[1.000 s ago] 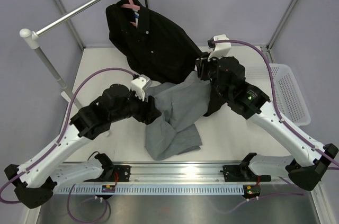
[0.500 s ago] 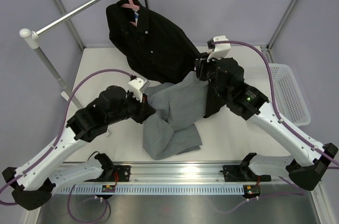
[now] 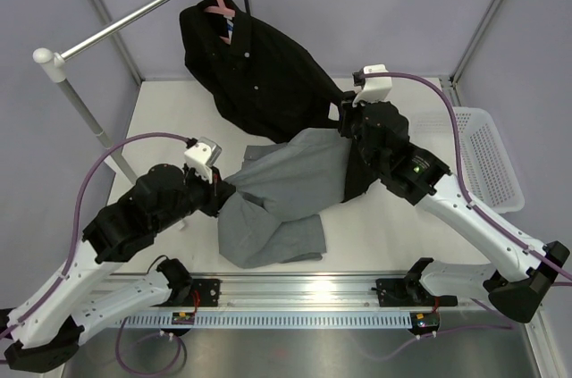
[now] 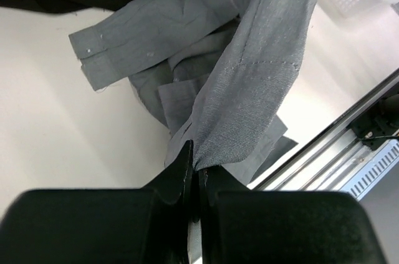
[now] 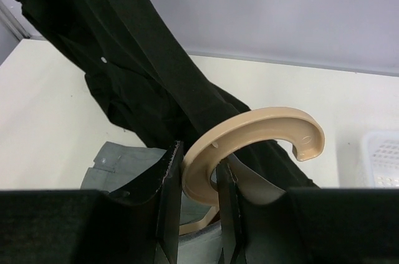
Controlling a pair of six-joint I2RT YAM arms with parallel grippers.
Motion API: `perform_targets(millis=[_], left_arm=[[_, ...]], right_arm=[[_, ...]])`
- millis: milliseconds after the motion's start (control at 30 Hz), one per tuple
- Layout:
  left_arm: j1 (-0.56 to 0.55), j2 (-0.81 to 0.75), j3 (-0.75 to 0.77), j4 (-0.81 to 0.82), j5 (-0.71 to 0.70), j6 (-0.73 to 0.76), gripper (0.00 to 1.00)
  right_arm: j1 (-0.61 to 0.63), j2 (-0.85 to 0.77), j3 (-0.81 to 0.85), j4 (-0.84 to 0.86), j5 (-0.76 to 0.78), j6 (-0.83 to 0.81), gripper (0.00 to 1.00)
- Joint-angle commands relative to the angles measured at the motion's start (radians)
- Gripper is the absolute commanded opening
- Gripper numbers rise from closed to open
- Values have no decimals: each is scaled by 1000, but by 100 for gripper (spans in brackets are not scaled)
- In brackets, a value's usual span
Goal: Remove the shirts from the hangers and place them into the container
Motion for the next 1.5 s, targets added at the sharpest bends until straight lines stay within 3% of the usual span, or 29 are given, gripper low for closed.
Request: perform_targets(millis=[0, 300, 467, 667, 800, 933, 1100, 1133, 1167, 1267, 1467], left_arm=[[2, -15, -10, -4, -41, 5, 0], [2, -124, -125, -36, -201, -136, 0], [2, -218, -163, -89, -370, -279, 0], [2, -304, -223, -154, -467, -458, 0], [2, -316, -257, -148, -395, -469, 0], [2, -255, -260, -125, -260, -411, 2], [2, -189, -171, -65, -128, -292, 32], [2, -166, -156, -39, -90, -270, 44], [2, -149, -135, -34, -26, -255, 68], [2, -86, -35, -36, 41, -198, 91], [2, 44, 200, -34, 71, -152, 92]], right_arm=[[-15, -27, 4, 37, 113, -56, 0], [-55, -66, 84, -51, 192, -1, 0], [-65, -95, 96, -75, 207, 8, 0], [-82, -110, 134, -156, 238, 85, 0], [-82, -116, 150, -169, 238, 132, 0], [-84, -107, 142, -114, 122, 156, 0], [-82, -87, 75, 6, -89, 97, 0], [-81, -87, 65, 35, -127, 88, 0], [-79, -89, 55, 50, -156, 85, 0], [-75, -102, 7, 101, -255, 48, 0], [-67, -132, -105, 219, -384, -35, 0]])
